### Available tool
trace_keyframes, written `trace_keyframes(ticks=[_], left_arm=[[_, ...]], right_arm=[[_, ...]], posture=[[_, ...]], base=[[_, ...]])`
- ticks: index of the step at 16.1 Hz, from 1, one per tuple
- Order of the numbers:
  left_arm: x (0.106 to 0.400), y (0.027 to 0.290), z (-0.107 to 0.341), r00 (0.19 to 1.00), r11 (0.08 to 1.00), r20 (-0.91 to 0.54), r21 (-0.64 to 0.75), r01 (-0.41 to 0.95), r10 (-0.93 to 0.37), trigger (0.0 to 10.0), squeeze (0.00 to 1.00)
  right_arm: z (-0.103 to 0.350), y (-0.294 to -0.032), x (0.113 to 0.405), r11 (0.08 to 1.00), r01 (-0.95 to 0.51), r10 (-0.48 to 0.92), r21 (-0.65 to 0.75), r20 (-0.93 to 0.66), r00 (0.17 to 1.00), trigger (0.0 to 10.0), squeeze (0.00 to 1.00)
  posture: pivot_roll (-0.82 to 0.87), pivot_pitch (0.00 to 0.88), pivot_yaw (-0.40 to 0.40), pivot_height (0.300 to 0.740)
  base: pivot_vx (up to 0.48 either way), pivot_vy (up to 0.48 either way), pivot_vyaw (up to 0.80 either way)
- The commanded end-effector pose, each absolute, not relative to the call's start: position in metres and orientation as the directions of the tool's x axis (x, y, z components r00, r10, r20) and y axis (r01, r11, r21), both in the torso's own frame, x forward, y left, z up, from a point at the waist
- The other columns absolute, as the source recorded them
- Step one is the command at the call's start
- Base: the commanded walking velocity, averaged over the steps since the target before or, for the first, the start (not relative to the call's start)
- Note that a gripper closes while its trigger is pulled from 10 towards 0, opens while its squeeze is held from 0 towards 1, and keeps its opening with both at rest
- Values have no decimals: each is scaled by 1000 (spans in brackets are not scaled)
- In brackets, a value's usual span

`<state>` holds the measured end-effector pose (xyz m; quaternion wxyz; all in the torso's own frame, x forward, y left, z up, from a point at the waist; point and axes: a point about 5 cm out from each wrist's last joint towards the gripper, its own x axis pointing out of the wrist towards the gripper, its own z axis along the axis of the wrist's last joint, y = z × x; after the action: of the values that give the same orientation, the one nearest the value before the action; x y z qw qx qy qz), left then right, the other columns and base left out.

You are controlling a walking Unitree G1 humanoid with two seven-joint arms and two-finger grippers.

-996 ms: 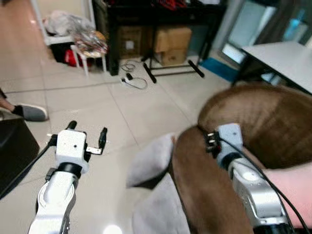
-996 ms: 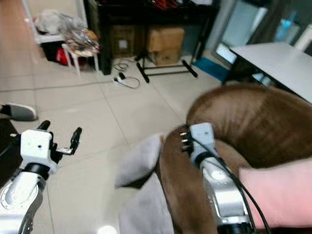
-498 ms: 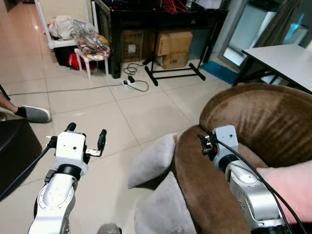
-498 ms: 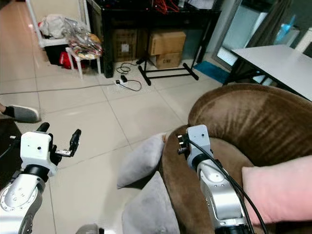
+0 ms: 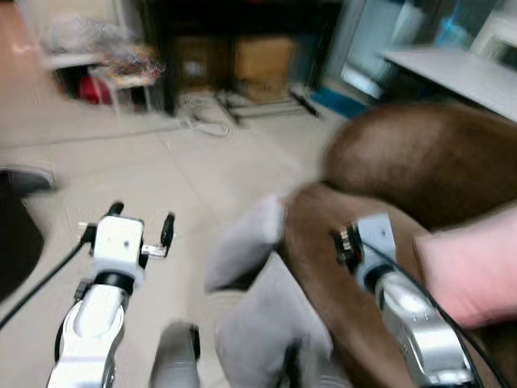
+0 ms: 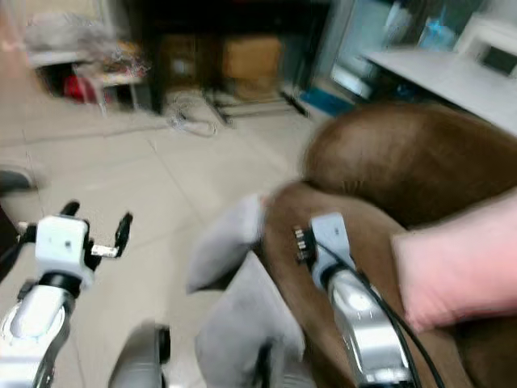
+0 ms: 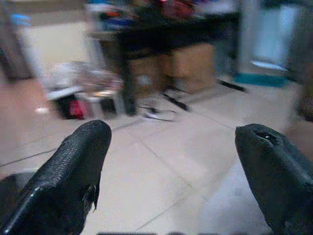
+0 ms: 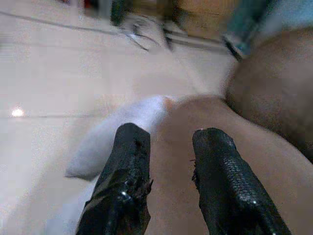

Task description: Move the pillow to the sofa from floor

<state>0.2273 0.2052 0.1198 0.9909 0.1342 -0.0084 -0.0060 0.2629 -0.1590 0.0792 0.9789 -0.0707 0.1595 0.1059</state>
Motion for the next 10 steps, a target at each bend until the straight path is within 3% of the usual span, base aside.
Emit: trace_keyframes(ticks=[1, 4, 10], left_arm=[[224, 204, 110, 999, 964, -30, 264, 19, -12, 10000, 0], [224, 203, 110, 1000, 965, -25, 263, 17, -11, 10000, 0], [225, 205, 110, 1000, 964, -19, 267, 13, -8, 10000, 0]], right_arm=[[79, -160, 263, 968, -230, 185, -105, -322, 928, 10000, 0], [81, -160, 264, 963, -240, 193, -120, -310, 931, 10000, 0], [78, -159, 266, 960, -249, 199, -125, -317, 927, 10000, 0]], posture=[[69, 0, -126, 580], [68, 0, -126, 555], [72, 0, -126, 555]], base=[[0, 0, 0], [0, 0, 0], [0, 0, 0]])
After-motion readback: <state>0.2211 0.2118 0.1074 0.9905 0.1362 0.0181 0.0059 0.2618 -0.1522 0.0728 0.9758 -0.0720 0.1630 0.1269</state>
